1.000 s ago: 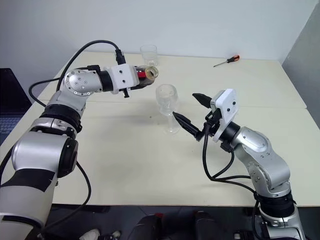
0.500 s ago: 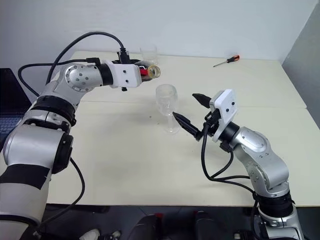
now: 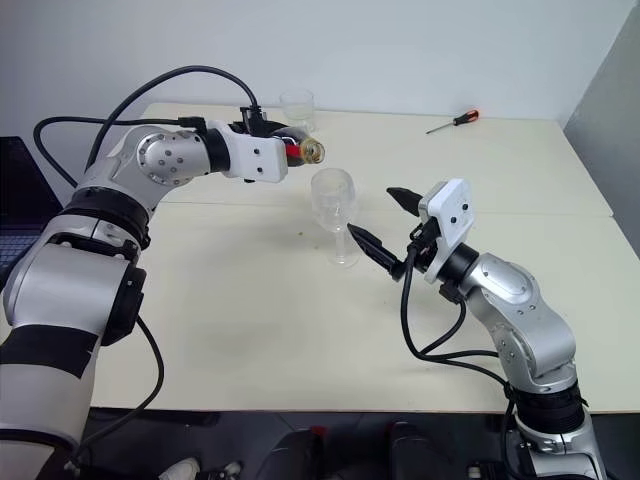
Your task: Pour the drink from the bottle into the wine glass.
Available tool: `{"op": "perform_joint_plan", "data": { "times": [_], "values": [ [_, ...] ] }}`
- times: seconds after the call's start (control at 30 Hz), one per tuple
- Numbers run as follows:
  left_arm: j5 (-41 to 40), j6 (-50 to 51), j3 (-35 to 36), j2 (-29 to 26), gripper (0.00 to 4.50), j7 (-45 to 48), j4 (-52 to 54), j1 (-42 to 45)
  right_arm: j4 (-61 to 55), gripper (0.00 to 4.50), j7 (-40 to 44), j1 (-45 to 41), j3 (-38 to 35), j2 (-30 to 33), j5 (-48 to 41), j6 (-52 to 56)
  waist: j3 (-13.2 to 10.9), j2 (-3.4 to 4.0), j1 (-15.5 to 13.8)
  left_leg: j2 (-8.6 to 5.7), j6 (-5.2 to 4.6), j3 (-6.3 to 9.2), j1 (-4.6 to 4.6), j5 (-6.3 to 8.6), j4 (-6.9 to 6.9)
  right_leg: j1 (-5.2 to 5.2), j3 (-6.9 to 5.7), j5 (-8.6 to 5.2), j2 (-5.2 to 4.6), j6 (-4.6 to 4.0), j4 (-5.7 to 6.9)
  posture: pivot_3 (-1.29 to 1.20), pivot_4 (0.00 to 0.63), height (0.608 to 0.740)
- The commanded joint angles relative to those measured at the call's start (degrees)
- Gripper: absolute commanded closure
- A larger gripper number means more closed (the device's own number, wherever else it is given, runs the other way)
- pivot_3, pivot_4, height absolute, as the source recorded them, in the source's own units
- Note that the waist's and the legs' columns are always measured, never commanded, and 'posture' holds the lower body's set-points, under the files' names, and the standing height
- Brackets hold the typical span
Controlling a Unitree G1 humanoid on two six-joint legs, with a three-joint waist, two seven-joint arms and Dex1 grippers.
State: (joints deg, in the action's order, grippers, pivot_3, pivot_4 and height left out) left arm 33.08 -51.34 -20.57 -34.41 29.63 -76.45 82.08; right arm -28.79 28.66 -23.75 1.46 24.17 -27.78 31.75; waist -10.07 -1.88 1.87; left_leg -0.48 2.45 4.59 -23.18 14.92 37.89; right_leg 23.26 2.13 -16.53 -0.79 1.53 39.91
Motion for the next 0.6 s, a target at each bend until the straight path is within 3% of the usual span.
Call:
{"op": "perform_joint_plan", "data": {
  "times": [0.03, 0.6],
  "values": [
    [0.6, -0.8, -0.1, -1.4, 3.08, -2.5, 0.9, 4.2, -1.2, 0.00, 0.9, -0.9, -0.3, 0.5, 0.2, -1.2, 0.0, 0.00, 0.0, 0.00, 0.00, 0.00, 0.00, 0.00, 0.00, 0.00, 0.00, 0.00, 0.00, 0.00, 0.00, 0.00, 0.150, 0.740],
    [6.6, -1.5, -4.5, -2.2, 3.08, -9.0, 0.5, 6.3, -1.5, 0.00, 2.4, 0.5, 0.5, 1.0, 0.7, -1.5, 0.0, 0.00, 0.0, -0.01, 0.00, -0.01, -0.01, 0.00, 0.02, 0.01, 0.00, 0.00, 0.00, 0.00, 0.01, 0.00, 0.150, 0.740]
  ]
}}
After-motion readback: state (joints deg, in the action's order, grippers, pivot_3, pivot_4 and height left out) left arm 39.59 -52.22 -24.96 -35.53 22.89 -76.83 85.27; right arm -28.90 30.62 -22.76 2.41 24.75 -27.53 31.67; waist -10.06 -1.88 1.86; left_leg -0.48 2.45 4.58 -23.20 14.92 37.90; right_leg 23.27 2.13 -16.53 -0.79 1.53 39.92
